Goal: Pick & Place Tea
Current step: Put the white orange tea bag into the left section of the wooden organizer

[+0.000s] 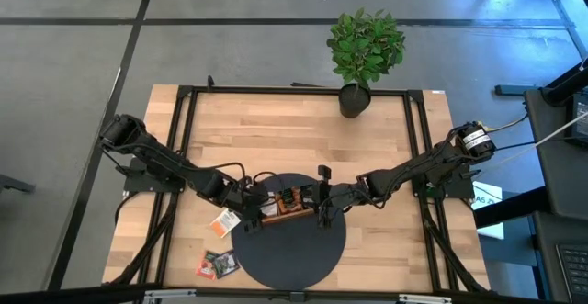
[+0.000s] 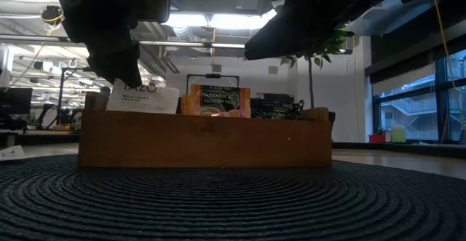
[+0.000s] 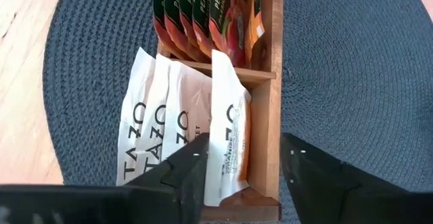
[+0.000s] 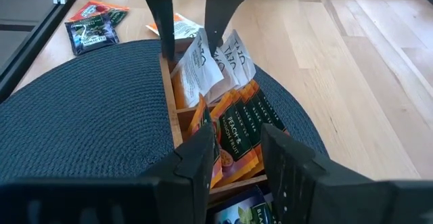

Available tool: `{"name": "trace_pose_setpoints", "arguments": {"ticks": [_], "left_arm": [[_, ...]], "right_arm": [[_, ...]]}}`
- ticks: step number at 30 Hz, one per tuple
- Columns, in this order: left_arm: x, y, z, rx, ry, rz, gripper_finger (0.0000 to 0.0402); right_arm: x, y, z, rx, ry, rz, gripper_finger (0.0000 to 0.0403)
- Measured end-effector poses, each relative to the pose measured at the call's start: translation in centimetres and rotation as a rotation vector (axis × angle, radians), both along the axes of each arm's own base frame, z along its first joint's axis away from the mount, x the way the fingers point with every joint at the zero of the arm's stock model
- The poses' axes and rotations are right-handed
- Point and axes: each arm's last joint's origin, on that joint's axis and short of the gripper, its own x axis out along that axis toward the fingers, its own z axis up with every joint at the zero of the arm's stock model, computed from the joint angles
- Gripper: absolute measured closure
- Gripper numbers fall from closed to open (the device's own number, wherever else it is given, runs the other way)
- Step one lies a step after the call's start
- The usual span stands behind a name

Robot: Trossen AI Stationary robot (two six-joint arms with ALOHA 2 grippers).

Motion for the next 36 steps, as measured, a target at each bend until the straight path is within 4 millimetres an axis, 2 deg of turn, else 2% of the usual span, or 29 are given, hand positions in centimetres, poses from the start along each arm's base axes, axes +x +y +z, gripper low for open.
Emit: {"name": "trace_pose_setpoints", "arguments": {"ticks": [17,25,36], "left_arm": [[-0.03,-0.08,-0.01,-0.021,0.009,-0.016,0.0394],[-0.03,-0.08,-0.01,-0.010,0.009,-0.036,0.0399],[-0.18,-0.11,-0.04,0.110,-0.007,-0.082,0.0399]], "right_arm": [[0.00,0.00,0.01,0.000,-0.001,0.000,0.0276],[0.00,0.00,0.01,0.000,-0.001,0.000,0.0276],[0.01,0.01,0.02,0.001,-0.003,0.000,0.0276]]}}
